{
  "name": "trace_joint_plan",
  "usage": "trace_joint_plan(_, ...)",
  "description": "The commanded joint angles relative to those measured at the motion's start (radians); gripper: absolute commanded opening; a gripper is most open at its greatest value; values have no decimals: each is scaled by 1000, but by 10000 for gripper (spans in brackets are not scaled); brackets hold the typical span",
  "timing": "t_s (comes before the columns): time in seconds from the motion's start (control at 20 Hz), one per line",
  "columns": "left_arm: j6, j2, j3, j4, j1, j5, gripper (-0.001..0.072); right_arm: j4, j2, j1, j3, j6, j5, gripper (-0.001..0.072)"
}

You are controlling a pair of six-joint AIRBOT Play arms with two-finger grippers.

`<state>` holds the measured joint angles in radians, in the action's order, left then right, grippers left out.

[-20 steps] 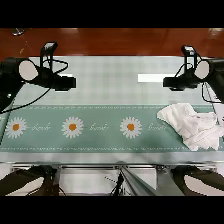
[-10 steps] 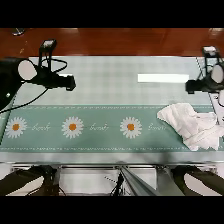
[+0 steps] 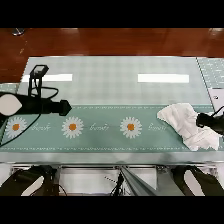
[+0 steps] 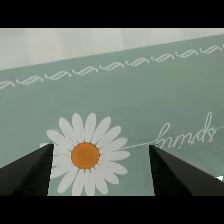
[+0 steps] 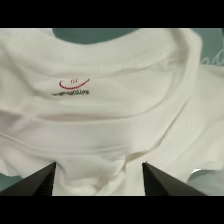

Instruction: Fold the shirts.

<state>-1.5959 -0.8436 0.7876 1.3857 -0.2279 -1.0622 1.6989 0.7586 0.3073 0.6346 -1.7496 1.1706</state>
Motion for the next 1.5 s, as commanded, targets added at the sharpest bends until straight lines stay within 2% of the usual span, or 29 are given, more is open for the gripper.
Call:
trace_joint_plan(0.0, -17, 66, -112, -55, 1, 51, 706, -89, 47, 32, -72, 22, -103, 620)
trace_joint_plan(0.15, -16, 39, -114, -94, 1, 74, 706, -143, 183, 32, -72, 29, -175, 620)
trace_joint_plan(0.25, -13, 19, -114, -131, 1, 90, 706, -197, 271, 32, -72, 71, -206, 616)
trace_joint_plan(0.3, -13, 9, -114, -139, 1, 94, 705, -227, 303, 32, -72, 89, -216, 581)
trace_joint_plan(0.35, -13, 2, -114, -142, 1, 94, 706, -255, 322, 32, -72, 109, -223, 434)
trace_joint_plan(0.45, -12, -2, -113, -141, 1, 93, 706, -316, 328, 32, -63, 168, -232, 20)
trace_joint_plan(0.55, 51, -1, -91, -128, 13, 50, 706, -352, 327, 32, 25, 216, -177, 27)
trace_joint_plan(0.7, 121, 27, 3, -89, 81, -72, 704, -448, 253, 32, 283, 259, -116, 28)
trace_joint_plan(0.85, 137, 131, 16, -121, 122, -92, 704, -582, 132, 11, 542, 312, -116, 27)
trace_joint_plan(1.05, 137, 239, -113, -305, 118, -91, 704, -587, -2, -96, 757, 314, -117, 27)
trace_joint_plan(1.2, 136, 234, -193, -339, 109, -67, 704, -599, -29, -201, 874, 325, -83, 27)
trace_joint_plan(1.35, 94, 233, -240, -341, 109, 46, 704, -652, -26, -334, 891, 342, -3, 27)
trace_joint_plan(1.45, 81, 233, -253, -372, 108, 90, 704, -651, -23, -448, 826, 340, 42, 27)
